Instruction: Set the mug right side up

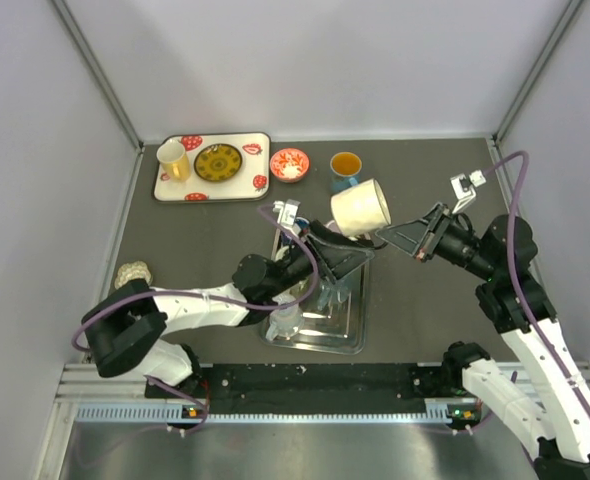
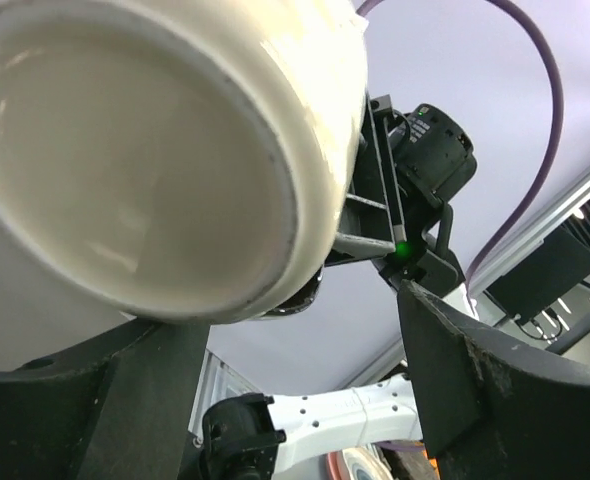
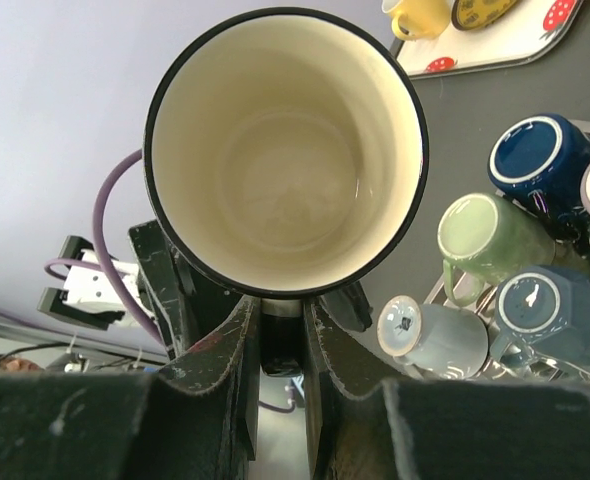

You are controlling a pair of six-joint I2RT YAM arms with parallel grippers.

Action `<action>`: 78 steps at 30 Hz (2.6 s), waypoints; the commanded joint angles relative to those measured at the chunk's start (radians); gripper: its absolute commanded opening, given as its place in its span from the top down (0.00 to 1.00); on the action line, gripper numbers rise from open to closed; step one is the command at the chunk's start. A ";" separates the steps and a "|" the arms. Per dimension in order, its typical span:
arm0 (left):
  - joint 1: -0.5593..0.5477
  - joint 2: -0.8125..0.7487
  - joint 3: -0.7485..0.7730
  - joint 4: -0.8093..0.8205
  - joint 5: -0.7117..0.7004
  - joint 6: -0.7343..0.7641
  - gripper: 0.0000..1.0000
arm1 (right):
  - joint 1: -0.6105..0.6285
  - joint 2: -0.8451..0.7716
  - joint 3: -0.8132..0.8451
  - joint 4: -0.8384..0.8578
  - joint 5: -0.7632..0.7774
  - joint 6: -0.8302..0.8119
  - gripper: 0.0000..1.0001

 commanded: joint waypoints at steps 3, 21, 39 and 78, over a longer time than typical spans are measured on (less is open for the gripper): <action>0.018 0.055 0.088 0.313 0.023 -0.034 0.23 | 0.015 -0.038 0.009 0.116 -0.028 -0.002 1.00; 0.087 0.052 0.138 0.368 -0.010 -0.101 0.54 | 0.027 -0.069 -0.064 0.102 -0.066 -0.038 1.00; 0.089 0.041 0.189 0.376 0.017 -0.161 1.00 | 0.044 -0.057 -0.108 0.108 -0.092 -0.070 1.00; -0.413 -0.664 0.011 -1.370 -0.475 0.670 1.00 | 0.053 -0.078 0.156 -0.497 0.446 -0.432 0.48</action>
